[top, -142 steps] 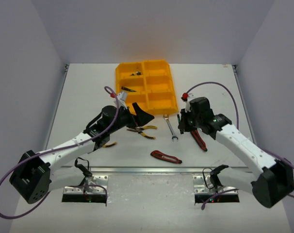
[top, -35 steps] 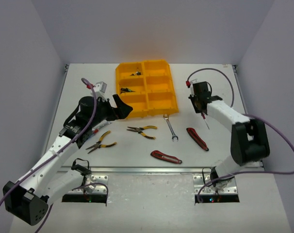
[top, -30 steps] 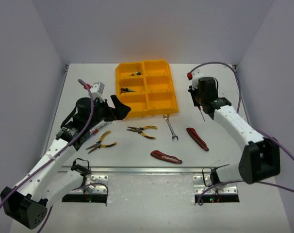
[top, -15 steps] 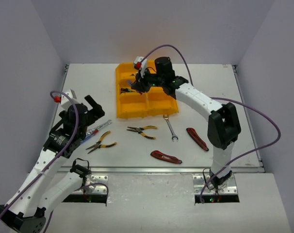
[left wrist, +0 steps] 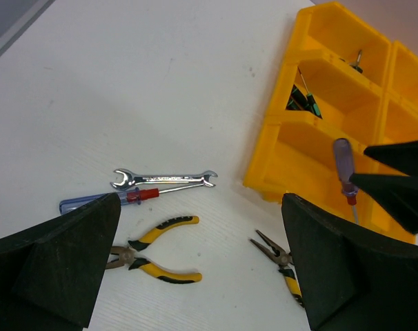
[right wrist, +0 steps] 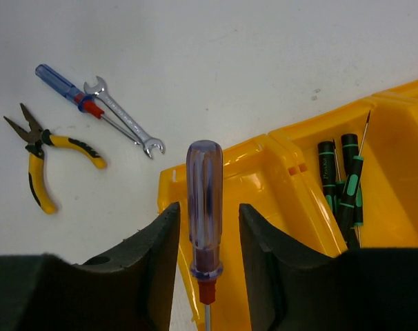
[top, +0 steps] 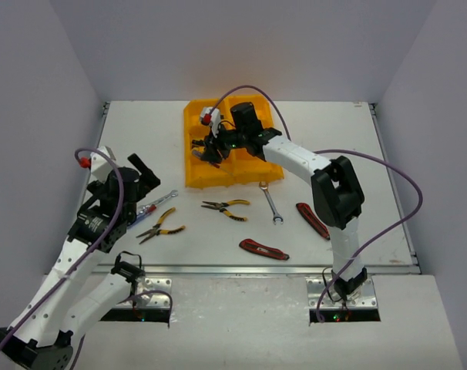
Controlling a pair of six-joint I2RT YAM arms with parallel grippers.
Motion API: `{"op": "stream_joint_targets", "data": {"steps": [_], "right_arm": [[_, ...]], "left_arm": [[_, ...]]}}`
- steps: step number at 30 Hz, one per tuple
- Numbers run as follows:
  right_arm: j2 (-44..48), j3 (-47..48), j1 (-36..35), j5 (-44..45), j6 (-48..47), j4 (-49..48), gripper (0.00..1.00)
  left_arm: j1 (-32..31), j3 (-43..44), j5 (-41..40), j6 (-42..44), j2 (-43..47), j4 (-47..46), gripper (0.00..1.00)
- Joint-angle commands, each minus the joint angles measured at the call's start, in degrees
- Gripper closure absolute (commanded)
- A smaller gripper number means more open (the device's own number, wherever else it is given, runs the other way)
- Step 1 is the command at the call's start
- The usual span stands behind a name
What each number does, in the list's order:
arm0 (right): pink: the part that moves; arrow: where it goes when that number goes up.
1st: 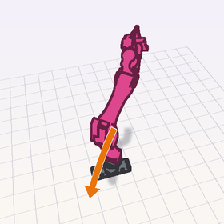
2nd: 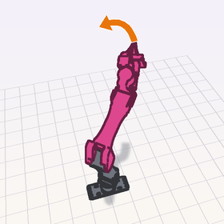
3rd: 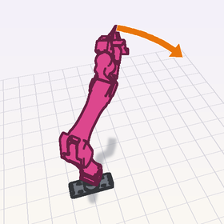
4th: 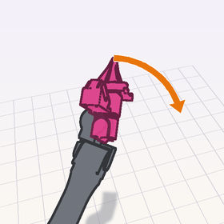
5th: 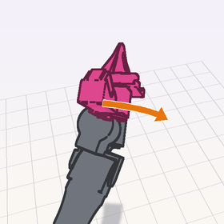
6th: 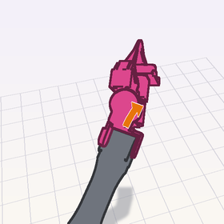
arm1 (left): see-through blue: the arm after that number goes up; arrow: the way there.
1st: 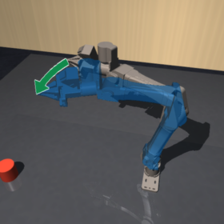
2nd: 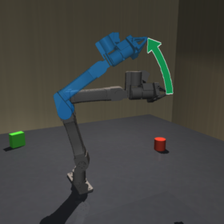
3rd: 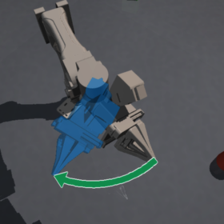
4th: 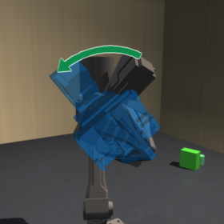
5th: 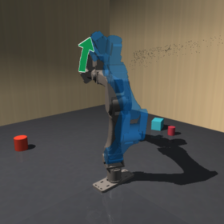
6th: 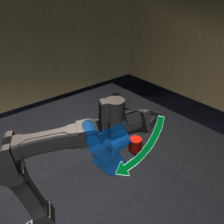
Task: Sort the tools into containers
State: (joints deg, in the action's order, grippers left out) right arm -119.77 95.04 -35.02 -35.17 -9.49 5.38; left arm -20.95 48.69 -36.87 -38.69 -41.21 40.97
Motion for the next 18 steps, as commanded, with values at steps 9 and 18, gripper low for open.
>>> {"op": "stream_joint_targets", "data": {"steps": [9, 18], "right_arm": [[14.77, -3.5, -0.16, 18.48, 5.38, 1.72, 0.01], [48.75, -37.61, 0.26, 33.56, 15.85, 6.71, 0.01]], "left_arm": [[8.89, -0.35, 10.64, -3.67, -16.11, -3.34, 0.0], [15.28, 8.68, 14.23, 2.25, -38.63, 5.67, 0.0]]}}
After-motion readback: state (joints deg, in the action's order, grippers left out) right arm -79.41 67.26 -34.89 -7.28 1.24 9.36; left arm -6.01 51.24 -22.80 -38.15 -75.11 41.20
